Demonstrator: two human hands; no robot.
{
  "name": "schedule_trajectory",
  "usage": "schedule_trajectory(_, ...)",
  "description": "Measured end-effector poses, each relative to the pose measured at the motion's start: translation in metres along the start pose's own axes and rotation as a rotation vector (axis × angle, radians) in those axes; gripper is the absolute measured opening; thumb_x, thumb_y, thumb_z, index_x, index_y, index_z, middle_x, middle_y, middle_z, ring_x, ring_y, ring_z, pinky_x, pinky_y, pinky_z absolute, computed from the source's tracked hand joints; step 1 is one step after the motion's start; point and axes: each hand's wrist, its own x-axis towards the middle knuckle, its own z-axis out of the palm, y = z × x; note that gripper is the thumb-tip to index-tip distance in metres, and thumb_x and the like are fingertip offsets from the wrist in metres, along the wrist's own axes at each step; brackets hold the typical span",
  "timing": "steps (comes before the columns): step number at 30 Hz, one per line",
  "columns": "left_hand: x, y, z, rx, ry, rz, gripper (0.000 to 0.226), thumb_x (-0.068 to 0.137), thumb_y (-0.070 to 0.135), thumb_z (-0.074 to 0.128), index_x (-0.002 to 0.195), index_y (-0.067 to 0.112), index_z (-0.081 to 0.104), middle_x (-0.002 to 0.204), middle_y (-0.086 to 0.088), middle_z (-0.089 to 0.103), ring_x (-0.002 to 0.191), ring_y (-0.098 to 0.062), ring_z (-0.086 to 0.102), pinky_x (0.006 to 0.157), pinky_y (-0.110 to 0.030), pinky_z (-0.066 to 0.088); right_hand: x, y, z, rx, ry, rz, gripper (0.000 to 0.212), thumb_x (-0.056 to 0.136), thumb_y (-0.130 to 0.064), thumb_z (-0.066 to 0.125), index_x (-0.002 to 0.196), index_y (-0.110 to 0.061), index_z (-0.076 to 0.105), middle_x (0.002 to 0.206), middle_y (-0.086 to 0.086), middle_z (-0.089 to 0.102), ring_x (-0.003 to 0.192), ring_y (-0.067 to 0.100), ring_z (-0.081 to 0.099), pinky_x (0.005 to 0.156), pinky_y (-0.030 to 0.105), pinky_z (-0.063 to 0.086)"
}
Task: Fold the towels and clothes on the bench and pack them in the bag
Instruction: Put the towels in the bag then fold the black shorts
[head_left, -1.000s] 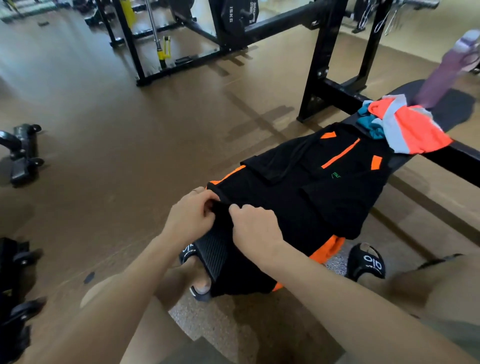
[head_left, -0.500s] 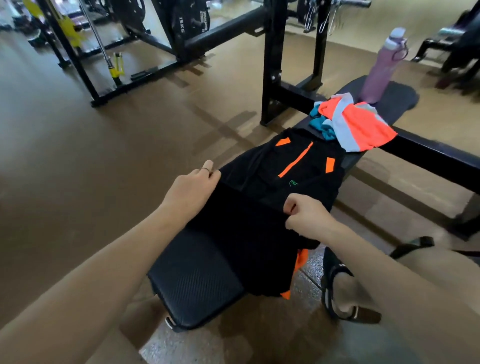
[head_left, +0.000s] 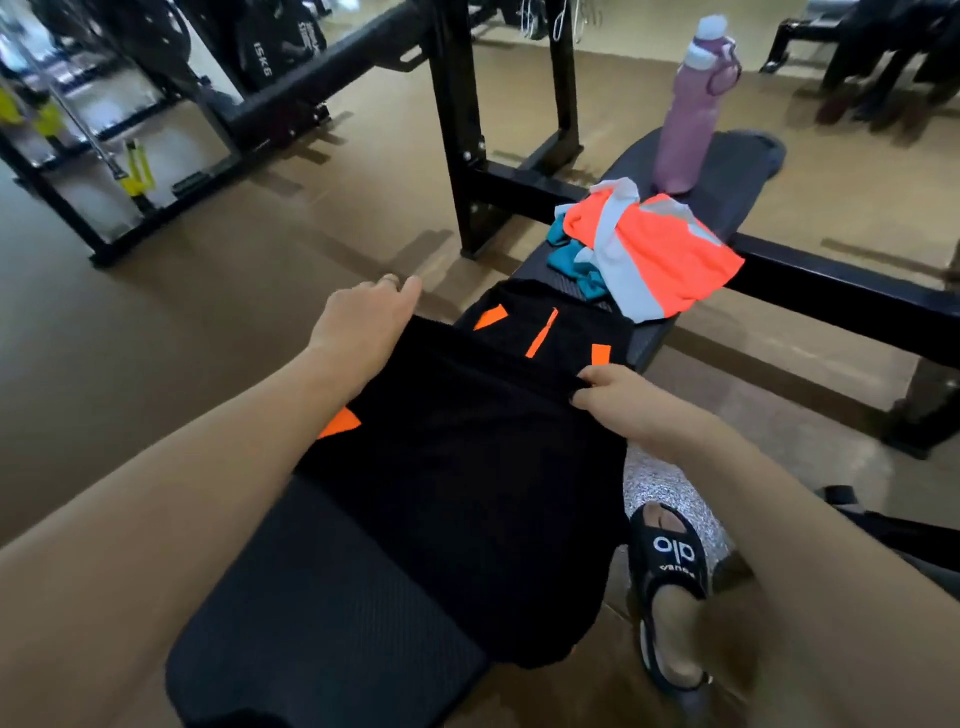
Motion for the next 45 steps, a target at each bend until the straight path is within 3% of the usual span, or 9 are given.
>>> schedule_trajectory(5, 0.085, 0.014, 0.010, 0.060, 0.044, 0.095, 0.046, 0.083, -0.003, 0.061, 0.122, 0.012, 0.045, 0.105, -0.009, 0.062, 0.095, -0.032, 0.066, 0.068, -0.037, 0.040, 0.044, 0.009, -0.030, -0.242, 0.279, -0.098, 0.005, 0.094, -0.021, 0.057, 0.090, -0.019, 0.055, 0.089, 0.000, 0.061, 0.087, 0.023, 0.056, 0.067, 0.031, 0.037)
schedule_trajectory(8, 0.127, 0.031, 0.025, 0.090, 0.038, 0.171, 0.044, 0.084, -0.001, 0.058, 0.125, 0.010, 0.047, 0.106, -0.011, 0.066, 0.100, -0.033, 0.065, 0.081, -0.037, 0.041, 0.062, 0.015, -0.043, -0.359, 0.278, -0.114, 0.009, 0.090, -0.013, 0.053, 0.097, -0.018, 0.053, 0.095, 0.001, 0.059, 0.087, 0.023, 0.052, 0.070, 0.032, 0.037)
schedule_trajectory(13, 0.164, 0.048, 0.060, 0.119, -0.016, 0.268, 0.021, 0.084, 0.003, 0.058, 0.101, 0.014, 0.052, 0.092, -0.007, 0.070, 0.091, -0.031, 0.066, 0.087, -0.037, 0.040, 0.088, 0.029, -0.067, -0.354, 0.261, -0.064, 0.027, 0.084, -0.002, 0.050, 0.107, -0.014, 0.059, 0.104, 0.007, 0.063, 0.097, 0.026, 0.057, 0.075, 0.034, 0.044)
schedule_trajectory(22, 0.176, 0.025, 0.097, 0.027, -0.094, 0.137, 0.043, 0.086, 0.002, 0.056, 0.125, 0.017, 0.045, 0.104, -0.007, 0.067, 0.100, -0.030, 0.065, 0.093, -0.037, 0.040, 0.112, 0.040, -0.070, -0.293, 0.393, -0.027, 0.012, 0.096, -0.025, 0.057, 0.103, -0.015, 0.059, 0.100, 0.005, 0.061, 0.097, 0.026, 0.055, 0.074, 0.034, 0.040)
schedule_trajectory(27, 0.162, 0.033, 0.100, -0.309, -0.200, 0.039, 0.047, 0.091, 0.007, 0.047, 0.136, 0.018, 0.042, 0.121, -0.011, 0.061, 0.103, -0.034, 0.062, 0.085, -0.041, 0.050, 0.112, 0.042, -0.068, -0.317, 0.423, -0.036, 0.012, 0.095, -0.027, 0.059, 0.100, -0.016, 0.059, 0.099, 0.005, 0.062, 0.095, 0.027, 0.056, 0.077, 0.037, 0.046)
schedule_trajectory(32, 0.159, 0.054, 0.100, -0.640, -0.361, 0.211, 0.062, 0.096, 0.020, 0.052, 0.151, 0.037, 0.031, 0.152, 0.001, 0.044, 0.131, -0.022, 0.051, 0.107, -0.041, 0.045, 0.114, 0.036, -0.073, -0.283, 0.339, 0.003, 0.010, 0.089, -0.028, 0.063, 0.096, -0.022, 0.065, 0.098, 0.000, 0.064, 0.094, 0.021, 0.058, 0.073, 0.029, 0.038)
schedule_trajectory(36, 0.170, 0.062, 0.095, -0.691, -0.351, 0.183, 0.044, 0.099, 0.019, 0.052, 0.140, 0.030, 0.042, 0.139, 0.000, 0.053, 0.122, -0.020, 0.054, 0.101, -0.038, 0.046, 0.111, 0.032, -0.071, -0.234, 0.322, -0.014, 0.016, 0.089, -0.035, 0.064, 0.085, -0.019, 0.067, 0.085, -0.001, 0.067, 0.085, 0.020, 0.061, 0.064, 0.030, 0.040)
schedule_trajectory(39, 0.177, 0.062, 0.088, -0.532, -0.330, 0.239, 0.023, 0.098, 0.019, 0.049, 0.120, 0.026, 0.046, 0.114, -0.003, 0.060, 0.098, -0.023, 0.059, 0.086, -0.041, 0.051, 0.111, 0.032, -0.071, -0.226, 0.319, -0.017, 0.020, 0.091, -0.034, 0.062, 0.079, -0.019, 0.065, 0.078, -0.001, 0.065, 0.080, 0.020, 0.060, 0.058, 0.028, 0.038)
schedule_trajectory(45, 0.187, 0.054, 0.081, -0.364, -0.205, 0.372, 0.005, 0.100, 0.014, 0.041, 0.099, 0.019, 0.041, 0.085, 0.001, 0.052, 0.075, -0.020, 0.056, 0.066, -0.035, 0.045, 0.116, 0.032, -0.072, -0.260, 0.369, -0.040, 0.022, 0.095, -0.030, 0.055, 0.079, -0.015, 0.057, 0.075, -0.001, 0.056, 0.078, 0.023, 0.054, 0.056, 0.031, 0.032)
